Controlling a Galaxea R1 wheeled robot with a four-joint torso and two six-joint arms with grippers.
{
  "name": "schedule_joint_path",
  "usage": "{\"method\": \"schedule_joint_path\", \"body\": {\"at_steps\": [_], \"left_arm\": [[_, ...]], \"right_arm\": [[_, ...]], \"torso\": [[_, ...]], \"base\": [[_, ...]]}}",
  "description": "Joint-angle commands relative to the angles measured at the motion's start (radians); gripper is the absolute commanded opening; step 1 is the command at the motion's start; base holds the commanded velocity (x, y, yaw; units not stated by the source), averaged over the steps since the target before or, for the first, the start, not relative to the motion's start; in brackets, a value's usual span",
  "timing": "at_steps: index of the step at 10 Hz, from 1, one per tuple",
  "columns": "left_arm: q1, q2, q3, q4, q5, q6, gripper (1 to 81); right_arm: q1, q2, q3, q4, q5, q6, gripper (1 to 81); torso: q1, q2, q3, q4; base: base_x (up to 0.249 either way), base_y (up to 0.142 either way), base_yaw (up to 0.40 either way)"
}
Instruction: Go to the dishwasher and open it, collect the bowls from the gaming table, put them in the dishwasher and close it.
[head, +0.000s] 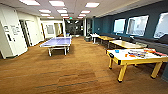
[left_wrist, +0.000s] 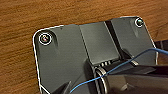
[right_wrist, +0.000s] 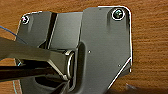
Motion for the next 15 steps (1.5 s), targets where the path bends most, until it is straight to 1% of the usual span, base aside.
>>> {"method": "schedule_joint_path", "body": {"at_steps": [1, 15], "left_arm": [[-0.055, 0.001, 0.002, 0.007, 0.050, 0.003, 81.1], [-0.055, 0.007, 0.002, 0.004, 0.050, 0.003, 81.1]], "right_arm": [[0.049, -0.001, -0.002, 0.002, -0.047, -0.002, 81.1], [0.043, 0.002, 0.000, -0.001, -0.047, -0.003, 81.1]], "torso": [[0.000, 0.000, 0.000, 0.000], [0.000, 0.000, 0.000, 0.000]], "base": [[0.224, 0.000, 0.000], [0.241, 0.000, 0.000]]}}
